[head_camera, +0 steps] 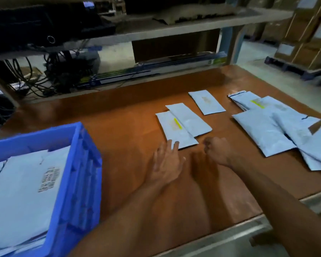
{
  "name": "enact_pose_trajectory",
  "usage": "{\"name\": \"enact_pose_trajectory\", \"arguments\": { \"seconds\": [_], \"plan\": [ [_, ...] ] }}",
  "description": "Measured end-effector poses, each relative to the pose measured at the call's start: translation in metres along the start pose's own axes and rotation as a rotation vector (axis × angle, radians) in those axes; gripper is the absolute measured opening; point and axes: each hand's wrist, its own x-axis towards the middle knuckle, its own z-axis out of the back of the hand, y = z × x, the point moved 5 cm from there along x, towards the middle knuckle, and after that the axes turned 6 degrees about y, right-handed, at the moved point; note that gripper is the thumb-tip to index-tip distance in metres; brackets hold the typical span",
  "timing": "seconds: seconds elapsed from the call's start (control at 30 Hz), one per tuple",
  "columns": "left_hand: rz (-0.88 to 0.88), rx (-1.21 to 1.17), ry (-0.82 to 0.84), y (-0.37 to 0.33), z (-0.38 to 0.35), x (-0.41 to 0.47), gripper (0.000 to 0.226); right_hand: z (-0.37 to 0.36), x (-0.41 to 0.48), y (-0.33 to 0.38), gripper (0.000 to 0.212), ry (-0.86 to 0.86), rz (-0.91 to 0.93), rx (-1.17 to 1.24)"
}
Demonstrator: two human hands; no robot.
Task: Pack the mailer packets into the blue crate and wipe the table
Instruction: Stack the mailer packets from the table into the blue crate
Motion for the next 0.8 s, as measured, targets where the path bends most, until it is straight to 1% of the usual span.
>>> {"name": "enact_pose_trajectory", "arguments": {
  "seconds": [0.03,0.1,0.17,0.2,0.3,0.4,0.47,0.57,0.67,0.8],
  "plan": [
    [0.008,0.003,0.005,0.0,-0.004,0.014,0.066,0.001,0.015,-0.001,0.027,-0.01,0.027,0.004],
    [0.022,0.01,0.018,0.001,-0.012,0.039,0.069,0.002,0.045,0.0,0.043,-0.006,0.061,0.017],
    [0.049,0.035,0.017,0.002,-0.018,0.066,0.071,0.0,0.073,0.001,0.058,0.027,0.075,-0.039],
    [0.066,0.048,0.011,0.004,-0.02,0.079,0.072,-0.001,0.085,0.002,0.061,0.037,0.083,-0.07],
    [0.087,0.065,-0.005,0.007,-0.022,0.115,0.071,-0.008,0.116,-0.001,0.058,0.021,0.108,-0.12],
    [0.075,0.047,0.052,0.014,-0.033,0.131,0.067,-0.029,0.129,-0.008,0.053,0.084,0.098,-0.185],
    [0.085,0.055,0.062,0.019,-0.038,0.128,0.065,-0.039,0.125,-0.009,0.053,0.046,0.086,-0.219],
    [0.1,0.054,0.075,0.029,-0.039,0.112,0.064,-0.048,0.108,-0.009,0.053,0.0,0.077,-0.202],
    [0.118,0.054,0.097,0.043,-0.039,0.082,0.064,-0.053,0.082,-0.006,0.054,0.027,0.069,-0.176],
    [0.137,0.044,0.122,0.054,-0.037,0.033,0.066,-0.063,0.025,0.008,0.058,0.054,0.05,-0.162]
  ]
}}
